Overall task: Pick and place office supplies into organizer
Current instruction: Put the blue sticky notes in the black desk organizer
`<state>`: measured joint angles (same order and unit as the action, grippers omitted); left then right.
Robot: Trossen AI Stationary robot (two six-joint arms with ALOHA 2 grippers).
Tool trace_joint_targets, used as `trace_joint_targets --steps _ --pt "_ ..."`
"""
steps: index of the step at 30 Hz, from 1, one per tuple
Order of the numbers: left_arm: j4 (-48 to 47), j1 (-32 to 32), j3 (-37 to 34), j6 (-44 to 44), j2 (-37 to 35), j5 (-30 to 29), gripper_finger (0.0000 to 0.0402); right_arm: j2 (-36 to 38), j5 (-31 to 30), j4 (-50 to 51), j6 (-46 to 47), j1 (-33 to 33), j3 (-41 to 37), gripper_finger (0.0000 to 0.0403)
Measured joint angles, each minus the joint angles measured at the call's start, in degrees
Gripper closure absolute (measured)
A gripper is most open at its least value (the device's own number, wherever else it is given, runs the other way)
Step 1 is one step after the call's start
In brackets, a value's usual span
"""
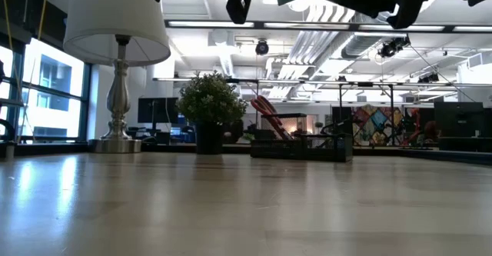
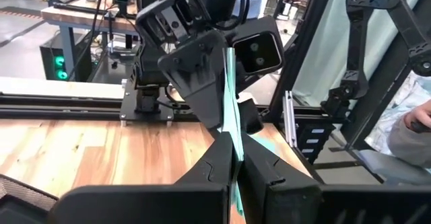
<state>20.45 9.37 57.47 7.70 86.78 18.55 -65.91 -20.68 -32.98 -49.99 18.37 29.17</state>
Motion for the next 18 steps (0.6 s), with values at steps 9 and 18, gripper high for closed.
trace_joint_targets --steps 9,18 --pt "0.1 0.0 0.0 -0.4 0.0 -1.6 0.0402 0.0 -0.2 -2.7 1.1 0.0 0.0 0.0201" --pt "0.0 -0.1 0.0 -0.4 0.0 -3.4 0.0402 0.0 -0.5 -5.0 2.2 -0.3 0.0 0.0201"
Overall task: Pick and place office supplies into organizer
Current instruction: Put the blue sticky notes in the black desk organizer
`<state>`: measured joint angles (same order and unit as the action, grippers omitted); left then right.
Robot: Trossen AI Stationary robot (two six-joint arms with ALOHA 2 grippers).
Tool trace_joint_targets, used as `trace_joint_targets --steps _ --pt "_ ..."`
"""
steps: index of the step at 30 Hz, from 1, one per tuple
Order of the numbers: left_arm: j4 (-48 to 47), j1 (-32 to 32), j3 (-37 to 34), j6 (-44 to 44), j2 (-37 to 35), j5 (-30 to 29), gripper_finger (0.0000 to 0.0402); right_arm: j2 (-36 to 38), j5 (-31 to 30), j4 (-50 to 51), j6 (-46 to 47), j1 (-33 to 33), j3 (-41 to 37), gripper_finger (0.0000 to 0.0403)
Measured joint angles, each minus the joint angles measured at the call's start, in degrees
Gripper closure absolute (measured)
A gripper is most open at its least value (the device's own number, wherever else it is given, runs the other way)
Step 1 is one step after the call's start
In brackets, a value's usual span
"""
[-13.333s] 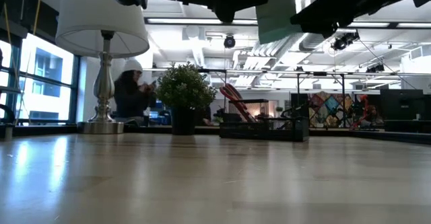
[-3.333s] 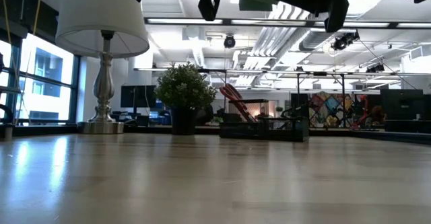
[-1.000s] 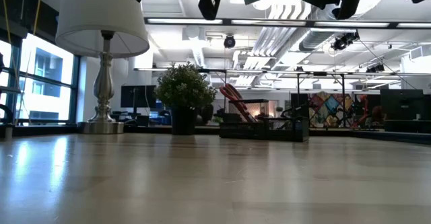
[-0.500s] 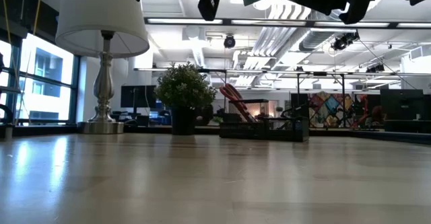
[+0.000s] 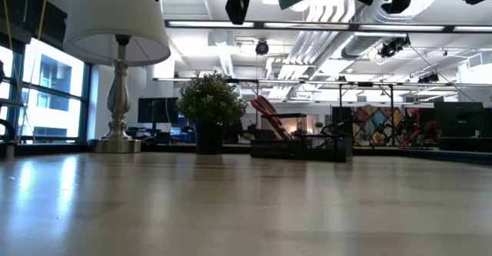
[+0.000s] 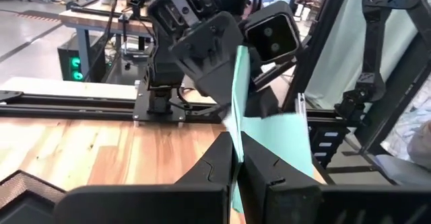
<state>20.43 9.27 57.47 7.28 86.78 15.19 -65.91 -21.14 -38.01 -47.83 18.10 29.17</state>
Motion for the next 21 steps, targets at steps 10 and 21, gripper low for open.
trace_joint_targets --steps 10,21 --pt "-0.1 0.0 -0.1 0.0 1.5 0.9 0.0402 0.0 0.9 -0.2 3.5 -2.8 0.0 0.0214" --pt "1.1 -0.1 0.0 0.0 1.7 2.2 0.0402 0.0 4.1 1.1 4.3 -2.8 0.0 0.0258"
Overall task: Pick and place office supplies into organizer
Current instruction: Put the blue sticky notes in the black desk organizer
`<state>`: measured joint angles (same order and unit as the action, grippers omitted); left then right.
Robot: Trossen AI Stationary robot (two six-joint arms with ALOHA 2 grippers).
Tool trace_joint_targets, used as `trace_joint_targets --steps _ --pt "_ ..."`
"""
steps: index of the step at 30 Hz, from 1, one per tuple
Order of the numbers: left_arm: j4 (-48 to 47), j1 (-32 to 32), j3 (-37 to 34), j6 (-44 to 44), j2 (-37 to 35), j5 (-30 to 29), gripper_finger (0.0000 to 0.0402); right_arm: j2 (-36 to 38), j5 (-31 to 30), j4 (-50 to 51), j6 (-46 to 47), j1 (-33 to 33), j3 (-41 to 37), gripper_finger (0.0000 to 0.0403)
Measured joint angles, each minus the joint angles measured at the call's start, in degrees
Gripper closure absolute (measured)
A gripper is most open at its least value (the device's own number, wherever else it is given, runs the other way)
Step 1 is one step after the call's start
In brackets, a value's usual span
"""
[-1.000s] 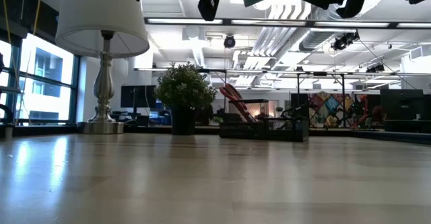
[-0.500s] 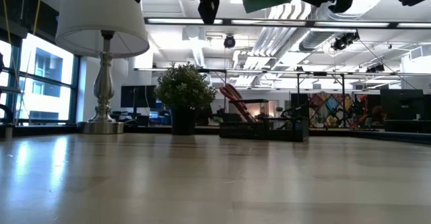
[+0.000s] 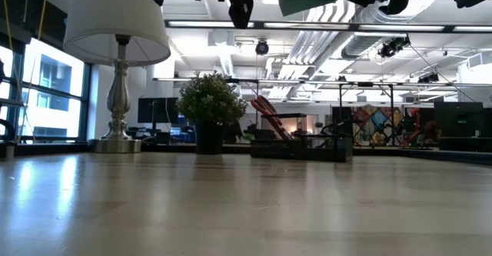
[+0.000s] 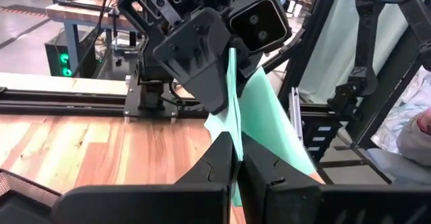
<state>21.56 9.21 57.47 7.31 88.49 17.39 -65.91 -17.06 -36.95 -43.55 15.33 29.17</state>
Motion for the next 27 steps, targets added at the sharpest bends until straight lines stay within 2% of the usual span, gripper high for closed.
trace_joint_targets --steps 20,24,27 --pt "-1.7 0.2 0.0 -0.2 1.3 -1.4 0.0401 0.0 0.9 -0.3 2.7 -1.2 0.0 0.0394" --pt "-2.3 0.2 0.0 -2.1 1.2 -1.9 0.0401 0.0 1.1 0.3 3.3 -1.8 0.0 0.0398" --pt "-3.9 0.2 0.0 -6.6 1.0 -4.6 0.0401 0.0 0.7 0.9 4.6 -2.2 0.0 0.0399"
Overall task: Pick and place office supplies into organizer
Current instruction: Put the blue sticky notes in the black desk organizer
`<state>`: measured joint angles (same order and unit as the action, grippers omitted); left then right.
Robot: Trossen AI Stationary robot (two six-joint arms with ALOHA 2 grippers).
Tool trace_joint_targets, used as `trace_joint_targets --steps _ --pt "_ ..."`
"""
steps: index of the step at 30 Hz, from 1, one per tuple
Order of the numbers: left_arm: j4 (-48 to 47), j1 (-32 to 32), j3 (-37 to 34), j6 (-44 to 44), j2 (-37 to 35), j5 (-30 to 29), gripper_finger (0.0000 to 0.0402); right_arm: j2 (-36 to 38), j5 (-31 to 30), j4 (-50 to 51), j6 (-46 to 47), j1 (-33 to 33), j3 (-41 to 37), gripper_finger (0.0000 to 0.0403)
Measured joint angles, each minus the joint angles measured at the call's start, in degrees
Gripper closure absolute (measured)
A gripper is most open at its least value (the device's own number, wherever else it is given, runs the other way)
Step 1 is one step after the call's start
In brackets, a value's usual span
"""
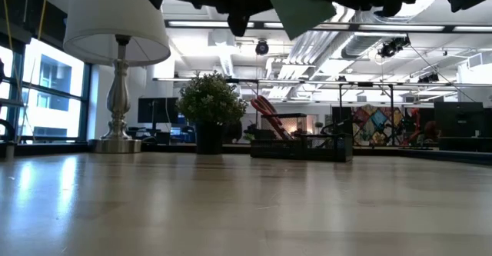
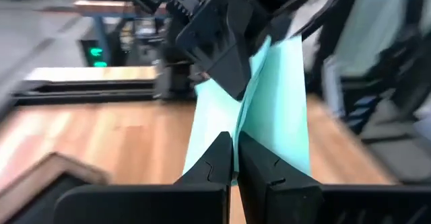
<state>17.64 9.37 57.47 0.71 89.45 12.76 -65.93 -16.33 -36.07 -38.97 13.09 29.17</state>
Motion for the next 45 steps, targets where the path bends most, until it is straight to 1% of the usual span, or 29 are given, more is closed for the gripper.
trace_joint_targets --steps 1,3,5,7,8,10,12,13,14,16,20,23,27,31,34,38,41,45 --pt "-1.0 0.0 0.0 -2.1 -0.1 -1.8 0.0401 0.0 -0.4 0.4 0.0 0.0 0.0 0.04" --pt "-4.0 -0.1 0.0 -6.4 -0.8 -6.7 0.0401 -0.1 -3.1 1.0 0.0 0.0 0.0 0.04" --pt "-6.2 -0.1 0.2 -10.4 -1.4 -13.3 0.0401 -0.1 -6.8 1.9 0.0 0.0 0.0 0.04" --pt "-10.4 0.0 -0.1 -13.2 -2.5 -20.5 0.0401 0.1 -10.6 3.5 0.0 0.0 0.0 0.0401" --pt "-10.5 0.0 -0.1 -14.2 -2.7 -23.9 0.0401 0.1 -13.0 4.7 0.0 0.0 0.1 0.0401" --pt "-12.2 0.1 -0.1 -14.9 -3.9 -29.8 0.0401 0.1 -19.8 8.0 0.1 -0.9 0.1 0.0401" --pt "-12.2 0.1 0.0 -14.9 -4.6 -33.1 0.0401 0.1 -26.6 11.4 1.0 -3.0 0.1 0.0401" --pt "-11.9 0.0 0.0 -14.5 -4.6 -33.5 0.0401 0.1 -28.8 13.4 2.0 -4.4 0.1 0.0401" --pt "-12.3 0.0 0.0 -14.0 -4.8 -33.4 0.0401 0.1 -29.7 15.3 3.3 -6.0 0.1 0.0401" --pt "-11.7 0.0 0.0 -13.6 -4.9 -32.8 0.0401 0.1 -29.2 19.6 6.4 -9.8 0.1 0.0401" --pt "-11.9 0.0 0.0 -13.5 -5.0 -30.9 0.0401 0.1 -22.1 27.1 12.6 -17.2 0.0 0.0401" --pt "-11.7 0.0 0.0 -13.4 -5.0 -30.9 0.0401 -0.2 -20.0 29.2 14.8 -21.0 0.0 0.0401" --pt "-11.7 0.0 0.0 -13.3 -5.0 -30.9 0.0401 -1.5 -17.2 29.1 14.5 -24.7 0.0 0.04" --pt "-11.7 0.0 0.0 -12.8 -5.0 -30.8 0.0401 -5.0 -14.5 29.5 14.7 -27.0 0.0 0.0401" --pt "-11.7 0.0 0.0 -12.4 -5.0 -30.7 0.0401 -8.9 -14.8 29.5 15.1 -27.1 0.2 0.04" --pt "-11.7 0.0 0.0 -12.2 -5.0 -30.7 0.0401 -14.9 -16.8 31.6 16.5 -27.1 4.4 0.04" --pt "-11.7 0.0 0.0 -11.8 -5.0 -30.7 0.0401 -19.4 -16.8 36.5 17.6 -27.4 9.6 0.04" --pt "-11.8 0.0 0.0 -11.0 -5.0 -30.7 0.0401 -25.1 -17.4 48.9 21.9 -27.3 17.8 0.04"
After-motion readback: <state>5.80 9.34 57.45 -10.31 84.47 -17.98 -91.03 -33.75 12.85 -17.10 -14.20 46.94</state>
